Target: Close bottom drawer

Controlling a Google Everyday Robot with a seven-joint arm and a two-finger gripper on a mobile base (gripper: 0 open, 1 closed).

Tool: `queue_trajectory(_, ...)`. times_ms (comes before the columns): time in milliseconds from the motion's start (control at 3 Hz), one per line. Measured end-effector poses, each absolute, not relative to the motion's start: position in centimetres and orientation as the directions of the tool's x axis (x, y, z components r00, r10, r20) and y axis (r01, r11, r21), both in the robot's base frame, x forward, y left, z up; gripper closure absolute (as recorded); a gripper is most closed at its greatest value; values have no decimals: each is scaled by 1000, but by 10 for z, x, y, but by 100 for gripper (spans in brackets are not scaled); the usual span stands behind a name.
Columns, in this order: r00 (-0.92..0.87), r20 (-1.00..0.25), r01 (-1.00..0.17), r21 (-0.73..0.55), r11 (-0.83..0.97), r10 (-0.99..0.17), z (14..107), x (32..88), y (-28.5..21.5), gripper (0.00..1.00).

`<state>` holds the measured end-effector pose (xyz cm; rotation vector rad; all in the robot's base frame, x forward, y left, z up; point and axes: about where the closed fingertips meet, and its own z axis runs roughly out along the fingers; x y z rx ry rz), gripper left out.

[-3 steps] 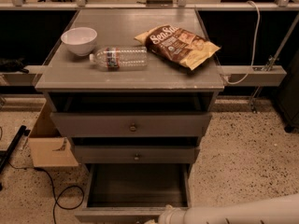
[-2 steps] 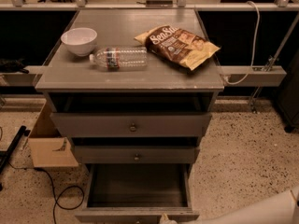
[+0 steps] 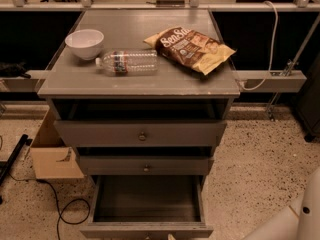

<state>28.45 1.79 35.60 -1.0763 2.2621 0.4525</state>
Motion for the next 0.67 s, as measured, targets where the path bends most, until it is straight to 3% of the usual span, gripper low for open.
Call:
queue_trajectory(333, -454, -657, -770, -49, 636, -601, 360, 300, 11, 0)
queue_trajectory(667, -452, -639, -787, -41, 615, -622, 358, 290, 21, 0)
